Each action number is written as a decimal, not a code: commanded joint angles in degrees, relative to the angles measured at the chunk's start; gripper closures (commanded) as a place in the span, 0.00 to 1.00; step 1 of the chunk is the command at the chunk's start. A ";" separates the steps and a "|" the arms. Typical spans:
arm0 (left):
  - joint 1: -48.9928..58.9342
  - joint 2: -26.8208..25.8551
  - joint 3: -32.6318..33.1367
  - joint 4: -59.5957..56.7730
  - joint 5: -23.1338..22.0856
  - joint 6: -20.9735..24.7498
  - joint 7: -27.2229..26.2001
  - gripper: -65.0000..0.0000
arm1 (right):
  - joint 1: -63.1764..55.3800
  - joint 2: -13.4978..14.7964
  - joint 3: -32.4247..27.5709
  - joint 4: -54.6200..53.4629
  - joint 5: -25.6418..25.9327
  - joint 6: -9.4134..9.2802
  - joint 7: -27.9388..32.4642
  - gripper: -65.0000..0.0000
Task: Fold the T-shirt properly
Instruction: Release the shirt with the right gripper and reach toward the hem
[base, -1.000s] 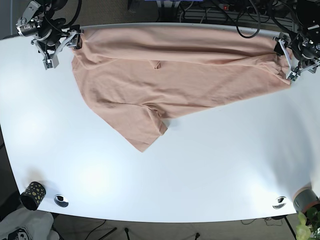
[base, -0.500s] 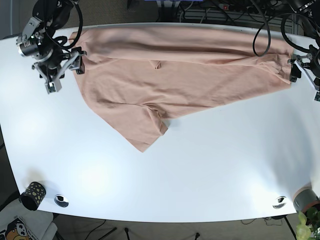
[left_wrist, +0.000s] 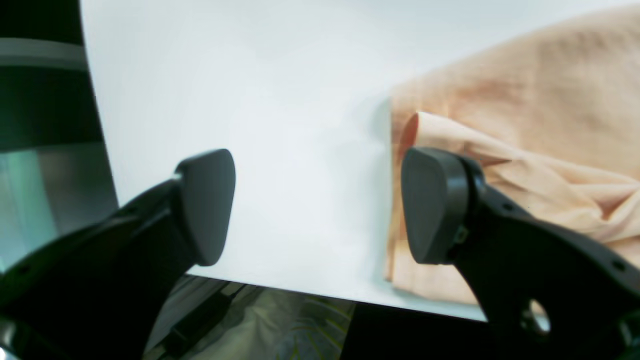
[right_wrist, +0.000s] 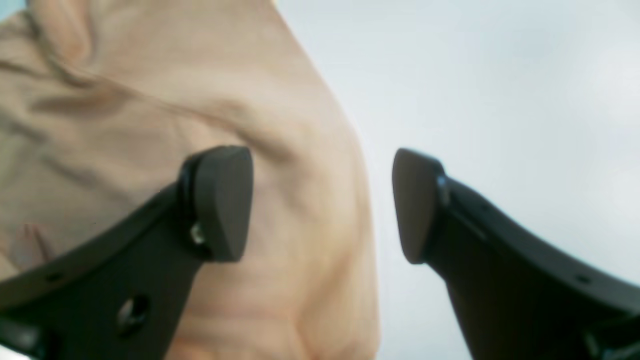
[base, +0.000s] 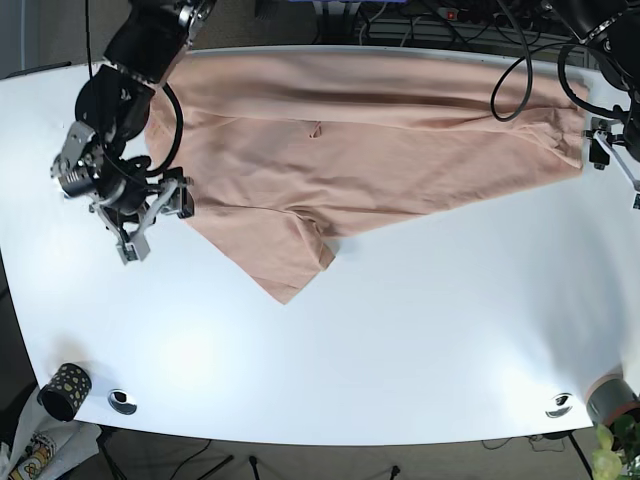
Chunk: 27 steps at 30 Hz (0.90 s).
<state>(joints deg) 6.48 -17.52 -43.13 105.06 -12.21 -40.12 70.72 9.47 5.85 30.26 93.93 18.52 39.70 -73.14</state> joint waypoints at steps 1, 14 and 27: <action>-0.46 -0.90 -0.16 0.83 -0.32 0.12 -1.05 0.26 | 3.23 0.70 -1.12 -2.90 -1.60 0.30 3.91 0.37; -0.11 -0.90 -0.25 0.66 -0.14 0.12 -1.05 0.26 | 13.34 5.19 -9.91 -30.33 -2.39 0.30 21.94 0.37; 0.77 -0.90 -0.25 0.57 -0.06 0.12 -1.05 0.26 | 11.32 1.76 -14.22 -32.08 -2.39 0.30 23.34 0.37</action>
<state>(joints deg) 7.75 -17.34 -43.18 104.79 -12.05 -40.12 70.46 19.68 7.53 16.01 61.10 16.43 39.68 -49.19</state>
